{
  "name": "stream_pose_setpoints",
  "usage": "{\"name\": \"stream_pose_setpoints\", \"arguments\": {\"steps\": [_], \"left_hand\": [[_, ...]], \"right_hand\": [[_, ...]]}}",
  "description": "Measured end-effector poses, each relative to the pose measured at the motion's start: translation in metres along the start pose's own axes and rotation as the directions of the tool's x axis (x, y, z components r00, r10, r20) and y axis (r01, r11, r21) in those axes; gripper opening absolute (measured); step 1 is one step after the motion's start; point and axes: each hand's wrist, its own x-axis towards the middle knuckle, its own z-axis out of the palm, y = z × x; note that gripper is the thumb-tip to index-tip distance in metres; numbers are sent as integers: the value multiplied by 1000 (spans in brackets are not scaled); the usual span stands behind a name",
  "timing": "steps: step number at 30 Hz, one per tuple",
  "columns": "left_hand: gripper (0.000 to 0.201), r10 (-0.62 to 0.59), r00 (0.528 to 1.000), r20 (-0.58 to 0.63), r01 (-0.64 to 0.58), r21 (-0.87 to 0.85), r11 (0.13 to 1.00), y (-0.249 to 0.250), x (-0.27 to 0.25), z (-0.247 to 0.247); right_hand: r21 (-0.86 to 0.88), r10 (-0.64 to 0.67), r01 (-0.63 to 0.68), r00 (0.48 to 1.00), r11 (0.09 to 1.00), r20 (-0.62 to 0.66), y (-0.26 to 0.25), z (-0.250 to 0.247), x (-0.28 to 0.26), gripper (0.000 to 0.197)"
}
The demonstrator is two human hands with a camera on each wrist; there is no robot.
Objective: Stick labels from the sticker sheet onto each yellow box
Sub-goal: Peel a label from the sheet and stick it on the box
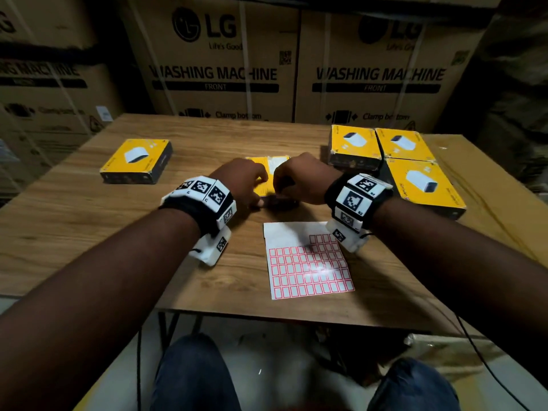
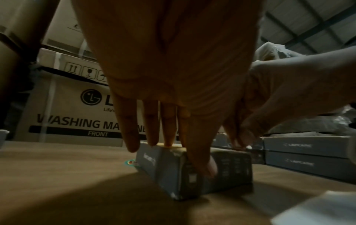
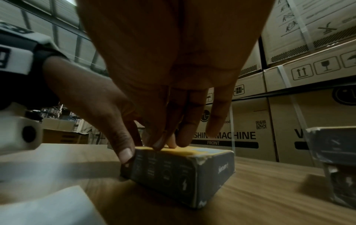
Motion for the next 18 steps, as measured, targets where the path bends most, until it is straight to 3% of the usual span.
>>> {"name": "stream_pose_setpoints", "arguments": {"steps": [11,18], "left_hand": [[71,-28,999,39,31,-100,995,-9,7,-11],[70,-32,999,22,34,-105,994,-10,8,-8]], "right_hand": [[-90,51,-41,992,995,116,-11,0,13,22],[-114,55,-44,994,993,98,-16,0,15,24]]}}
